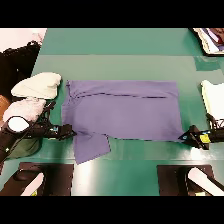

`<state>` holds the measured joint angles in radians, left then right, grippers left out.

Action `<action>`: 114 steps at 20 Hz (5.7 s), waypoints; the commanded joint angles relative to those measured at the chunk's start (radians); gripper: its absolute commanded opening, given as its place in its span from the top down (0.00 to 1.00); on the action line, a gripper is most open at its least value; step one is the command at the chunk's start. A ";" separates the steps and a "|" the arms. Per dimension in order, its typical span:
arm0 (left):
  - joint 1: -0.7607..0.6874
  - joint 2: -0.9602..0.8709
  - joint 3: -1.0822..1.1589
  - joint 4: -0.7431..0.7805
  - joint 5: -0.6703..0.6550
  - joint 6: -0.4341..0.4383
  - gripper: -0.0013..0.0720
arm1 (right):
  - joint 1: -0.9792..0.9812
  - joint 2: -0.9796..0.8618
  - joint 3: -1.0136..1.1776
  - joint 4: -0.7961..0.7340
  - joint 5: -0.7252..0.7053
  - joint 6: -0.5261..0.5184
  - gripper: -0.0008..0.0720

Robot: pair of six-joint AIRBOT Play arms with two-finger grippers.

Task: Fold the shirts.

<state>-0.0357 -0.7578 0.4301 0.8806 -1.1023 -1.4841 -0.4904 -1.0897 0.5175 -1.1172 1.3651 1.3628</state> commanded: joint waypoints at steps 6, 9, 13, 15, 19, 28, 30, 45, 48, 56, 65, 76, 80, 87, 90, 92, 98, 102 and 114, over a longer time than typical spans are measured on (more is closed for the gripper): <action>0.001 0.038 0.006 0.087 -0.126 -0.001 0.96 | 0.106 0.112 -0.005 -0.071 -0.068 0.000 0.96; 0.001 0.198 0.016 0.124 -0.243 -0.063 0.96 | 0.106 0.238 0.044 -0.214 0.093 0.000 0.96; 0.001 0.407 0.035 0.081 -0.472 -0.171 0.96 | 0.106 0.427 0.118 -0.328 0.240 0.003 0.96; 0.001 0.415 0.102 0.085 -0.449 -0.192 0.96 | 0.110 0.473 0.194 -0.315 0.251 0.030 0.96; 0.001 0.211 0.243 0.139 -0.274 -0.095 0.96 | 0.194 0.366 0.360 -0.314 0.196 0.047 0.96; 0.001 -0.458 0.566 0.141 0.042 0.027 0.95 | 0.398 -0.256 0.735 -0.195 0.002 0.053 0.96; 0.001 -0.529 0.613 0.153 0.077 0.026 0.95 | 0.397 -0.361 0.816 -0.124 -0.018 0.053 0.96; -0.001 -0.553 0.739 0.135 -0.080 0.045 0.95 | 0.200 -0.584 0.978 0.001 0.162 -0.084 0.33; -0.026 -0.554 0.739 0.131 -0.080 0.044 0.95 | 0.130 -0.599 0.855 0.034 0.117 -0.121 0.17; -0.176 -0.562 0.739 0.130 0.069 -0.013 0.95 | 0.182 -0.738 0.781 0.272 0.142 -0.244 0.33; -0.455 -0.810 0.875 0.051 0.257 -0.083 0.95 | 0.302 -0.585 0.951 0.288 0.226 -0.237 0.96; -0.592 -1.076 1.047 -0.011 0.296 -0.140 0.95 | 0.524 -0.354 1.110 0.524 0.230 -0.155 0.96; -0.607 -1.081 1.047 -0.020 0.307 -0.140 0.95 | 0.643 -0.355 1.110 0.524 0.206 -0.154 0.96; -0.597 -1.078 1.048 -0.009 0.291 -0.133 0.95 | 0.788 -0.354 1.110 0.524 0.170 -0.156 0.96; -0.537 -1.032 1.079 0.058 0.193 -0.132 0.95 | 0.843 -0.354 1.110 0.524 0.142 -0.167 0.96; -0.460 -0.956 1.084 0.140 0.145 -0.133 0.96 | 0.895 -0.356 1.110 0.524 0.100 -0.171 0.96; -0.135 -0.643 1.085 0.393 0.013 -0.132 0.95 | 1.164 -0.457 1.110 0.524 -0.196 -0.227 0.95; 0.018 -0.496 1.085 0.445 0.008 -0.132 0.95 | 1.365 -0.592 1.123 0.524 -0.428 -0.273 0.40; 0.058 -0.460 1.082 0.444 -0.092 -0.131 0.95 | 1.015 -0.452 0.928 0.245 -0.206 -0.158 0.37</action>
<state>0.0189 -1.2213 1.5124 1.3216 -1.1702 -1.6150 0.6544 -1.6009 1.5826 -0.8265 1.1320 1.1767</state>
